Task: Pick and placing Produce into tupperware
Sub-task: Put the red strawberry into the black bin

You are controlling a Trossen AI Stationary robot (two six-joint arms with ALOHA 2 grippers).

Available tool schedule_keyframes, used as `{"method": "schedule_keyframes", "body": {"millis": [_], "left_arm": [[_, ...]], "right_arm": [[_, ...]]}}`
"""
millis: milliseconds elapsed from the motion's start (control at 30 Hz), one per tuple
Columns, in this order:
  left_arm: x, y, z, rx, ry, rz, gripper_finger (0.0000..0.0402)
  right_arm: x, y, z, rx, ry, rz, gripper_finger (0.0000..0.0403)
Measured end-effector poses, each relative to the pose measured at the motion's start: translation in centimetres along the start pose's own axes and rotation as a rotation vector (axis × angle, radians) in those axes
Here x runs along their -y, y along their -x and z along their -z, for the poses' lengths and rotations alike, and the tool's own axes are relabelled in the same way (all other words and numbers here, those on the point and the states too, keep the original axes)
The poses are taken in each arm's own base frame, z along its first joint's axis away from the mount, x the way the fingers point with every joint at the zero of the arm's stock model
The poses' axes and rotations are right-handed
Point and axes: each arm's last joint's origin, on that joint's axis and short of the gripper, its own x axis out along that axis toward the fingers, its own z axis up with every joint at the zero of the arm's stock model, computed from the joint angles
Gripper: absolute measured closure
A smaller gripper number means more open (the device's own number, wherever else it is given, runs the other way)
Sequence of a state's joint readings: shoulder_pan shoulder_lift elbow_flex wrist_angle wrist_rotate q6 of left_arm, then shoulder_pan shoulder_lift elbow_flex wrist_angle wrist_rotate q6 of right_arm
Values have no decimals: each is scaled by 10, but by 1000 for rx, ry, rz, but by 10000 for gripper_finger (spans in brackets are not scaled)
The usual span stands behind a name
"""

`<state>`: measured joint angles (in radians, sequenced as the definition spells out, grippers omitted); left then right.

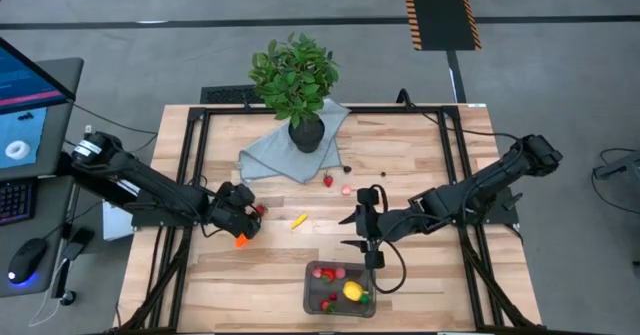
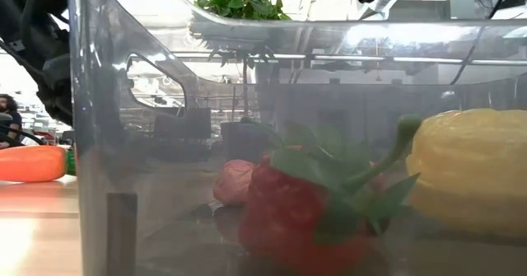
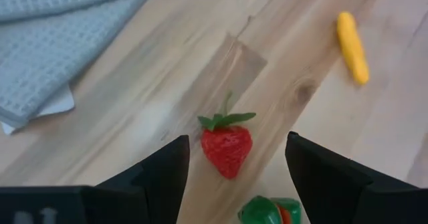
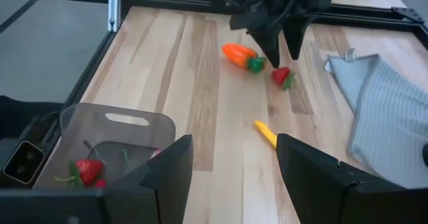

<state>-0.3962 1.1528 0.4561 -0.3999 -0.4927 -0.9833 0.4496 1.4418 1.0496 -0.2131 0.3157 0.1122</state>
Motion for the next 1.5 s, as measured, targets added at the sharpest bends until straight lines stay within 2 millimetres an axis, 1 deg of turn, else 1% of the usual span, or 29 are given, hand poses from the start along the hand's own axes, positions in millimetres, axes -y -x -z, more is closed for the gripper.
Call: {"method": "schedule_keyframes", "body": {"millis": [333, 467, 633, 733, 967, 1100, 1200, 1400, 1500], "left_arm": [[5, -21, 10, -46, -32, -59, 167], [5, -28, 9, -52, -36, -75, 167], [5, -31, 4, -39, -42, -58, 168], [5, -32, 2, -56, -48, -40, 181], [1, -34, -1, -72, -32, -49, 245], [1, -34, -2, -78, -29, -44, 270], [1, -34, -2, -81, -29, -40, 274], [3, -35, -3, -73, -33, -15, 258], [6, -35, -5, -48, -34, 11, 265]], "right_arm": [[-2, 1, 0, 4, -4, -7, 163], [-2, 1, 0, 4, -7, -7, 163], [-2, 1, 1, -3, -6, -6, 163], [-2, 1, 1, -11, -10, -5, 163], [-2, 1, 2, -13, -11, -5, 163], [-2, 1, 2, -13, -12, -5, 163], [-2, 1, 2, -13, -12, -5, 163], [-2, 1, 2, -13, -13, -4, 163], [-1, 0, 2, -16, -13, -1, 163]]}}
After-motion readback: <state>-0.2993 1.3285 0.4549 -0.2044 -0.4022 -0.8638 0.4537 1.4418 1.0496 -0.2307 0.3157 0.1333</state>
